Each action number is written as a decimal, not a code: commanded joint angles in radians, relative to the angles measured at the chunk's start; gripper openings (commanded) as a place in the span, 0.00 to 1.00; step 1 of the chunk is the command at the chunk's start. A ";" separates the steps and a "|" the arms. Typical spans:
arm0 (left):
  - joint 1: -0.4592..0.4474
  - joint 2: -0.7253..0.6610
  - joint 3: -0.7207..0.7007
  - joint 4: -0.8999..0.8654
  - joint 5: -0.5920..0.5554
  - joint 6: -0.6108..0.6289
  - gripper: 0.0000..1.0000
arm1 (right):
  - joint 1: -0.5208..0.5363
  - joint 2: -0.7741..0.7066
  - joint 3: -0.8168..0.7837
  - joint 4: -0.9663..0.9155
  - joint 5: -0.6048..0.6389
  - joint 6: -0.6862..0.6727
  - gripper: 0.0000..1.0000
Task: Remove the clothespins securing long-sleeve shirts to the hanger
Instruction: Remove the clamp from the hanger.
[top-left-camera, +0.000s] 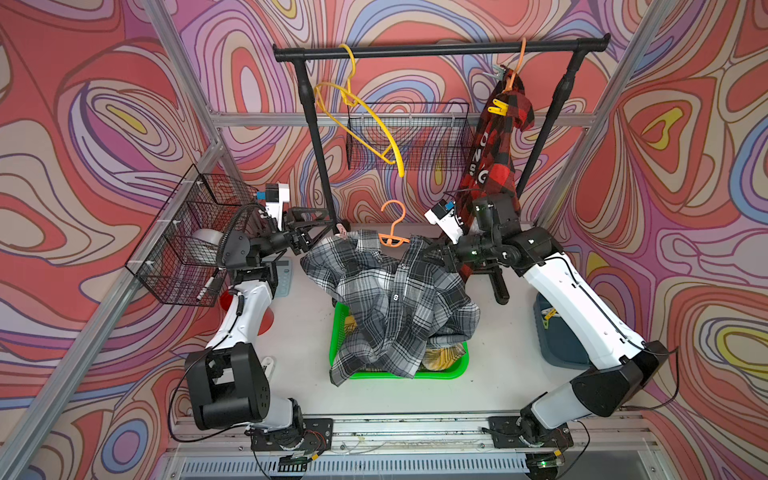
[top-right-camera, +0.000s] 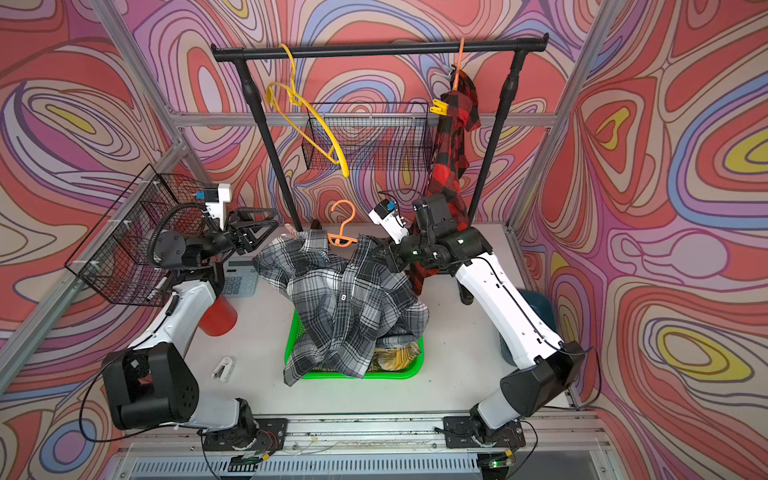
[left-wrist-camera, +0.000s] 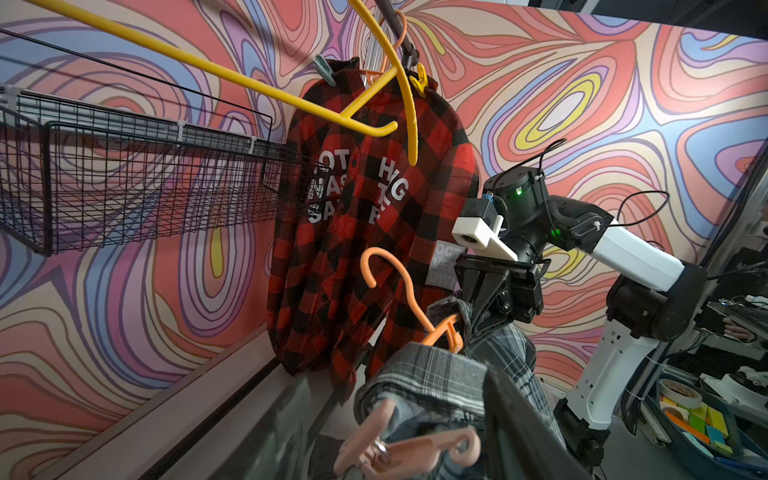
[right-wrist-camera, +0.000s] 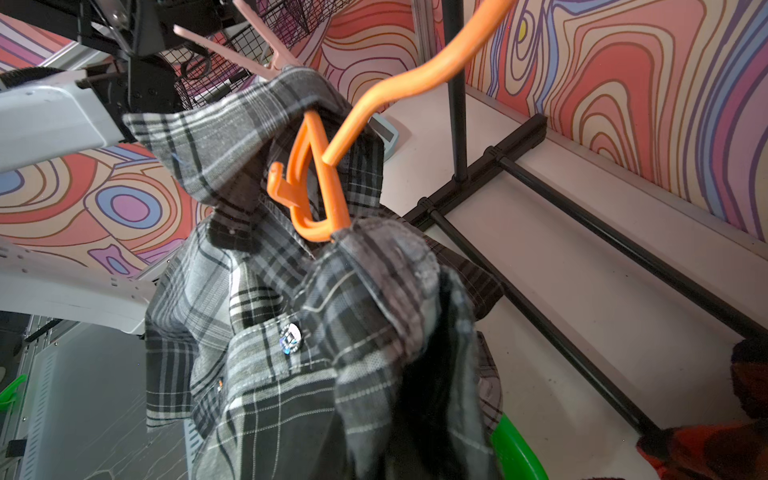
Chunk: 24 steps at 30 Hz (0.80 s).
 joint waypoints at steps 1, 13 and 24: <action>0.001 -0.089 0.032 -0.265 -0.015 0.251 0.63 | 0.002 0.011 0.031 0.023 -0.039 -0.013 0.00; 0.019 -0.153 0.026 -0.454 0.091 0.493 0.65 | 0.002 0.035 0.079 -0.005 -0.086 -0.036 0.00; 0.018 -0.179 0.109 -0.873 0.061 0.849 0.66 | 0.000 0.044 0.097 -0.020 -0.145 -0.068 0.00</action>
